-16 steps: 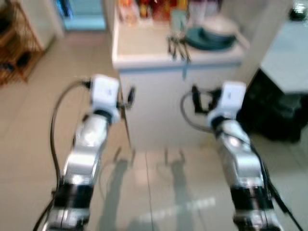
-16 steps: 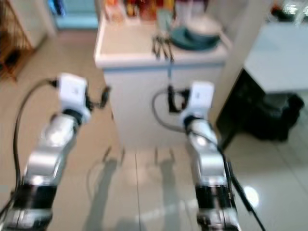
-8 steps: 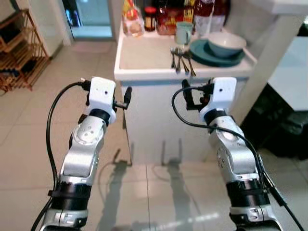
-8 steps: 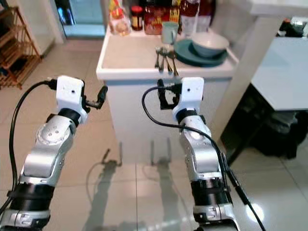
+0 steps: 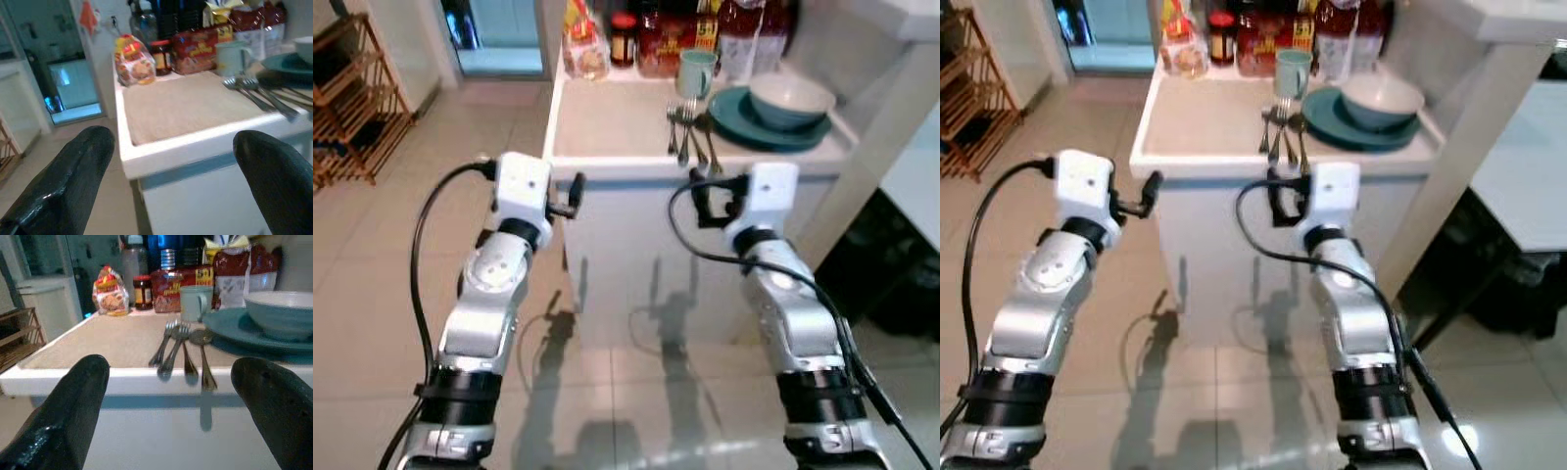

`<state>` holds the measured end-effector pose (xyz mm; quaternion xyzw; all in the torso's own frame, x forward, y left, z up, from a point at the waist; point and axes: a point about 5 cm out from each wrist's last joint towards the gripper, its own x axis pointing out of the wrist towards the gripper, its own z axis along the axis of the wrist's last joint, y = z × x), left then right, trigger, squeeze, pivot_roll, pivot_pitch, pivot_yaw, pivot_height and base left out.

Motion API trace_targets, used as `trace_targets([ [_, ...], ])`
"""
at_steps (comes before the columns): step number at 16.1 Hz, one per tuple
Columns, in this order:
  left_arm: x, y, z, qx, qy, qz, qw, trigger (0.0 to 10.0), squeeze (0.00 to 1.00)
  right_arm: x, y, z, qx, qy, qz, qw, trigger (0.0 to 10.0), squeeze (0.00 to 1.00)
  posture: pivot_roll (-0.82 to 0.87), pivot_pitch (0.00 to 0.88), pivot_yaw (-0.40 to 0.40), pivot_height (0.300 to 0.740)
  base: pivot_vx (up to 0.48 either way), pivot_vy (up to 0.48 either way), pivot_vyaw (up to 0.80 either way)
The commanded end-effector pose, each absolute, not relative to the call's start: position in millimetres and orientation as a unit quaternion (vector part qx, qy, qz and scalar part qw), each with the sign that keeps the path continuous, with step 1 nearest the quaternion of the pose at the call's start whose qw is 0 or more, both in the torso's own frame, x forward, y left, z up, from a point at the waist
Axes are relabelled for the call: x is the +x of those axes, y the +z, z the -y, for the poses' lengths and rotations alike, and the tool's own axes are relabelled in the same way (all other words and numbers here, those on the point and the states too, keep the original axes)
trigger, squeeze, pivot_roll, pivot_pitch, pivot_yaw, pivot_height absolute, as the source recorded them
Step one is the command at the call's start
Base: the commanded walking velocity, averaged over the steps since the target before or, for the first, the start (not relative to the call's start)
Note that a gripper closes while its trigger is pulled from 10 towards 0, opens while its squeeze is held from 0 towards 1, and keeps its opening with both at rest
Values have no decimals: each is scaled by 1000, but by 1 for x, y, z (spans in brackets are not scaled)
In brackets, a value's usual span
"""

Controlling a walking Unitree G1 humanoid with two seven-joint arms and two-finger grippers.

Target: Setting the table

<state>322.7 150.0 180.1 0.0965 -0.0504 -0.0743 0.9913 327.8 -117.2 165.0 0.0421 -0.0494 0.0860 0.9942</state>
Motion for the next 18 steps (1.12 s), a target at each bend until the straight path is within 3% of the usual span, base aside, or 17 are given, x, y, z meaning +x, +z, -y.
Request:
trace_targets([
  [1, 322, 186, -159, 99, -60, 59, 991, 10000, 0, 328, 168, 106, 39, 101, 51, 993, 10000, 0, 136, 0, -25, 740, 371, 0, 0],
  [18, 321, 187, -160, 108, -67, 59, 990, 10000, 0, 331, 166, 101, 48, 98, 39, 993, 10000, 0, 153, 0, -24, 740, 373, 0, 0],
])
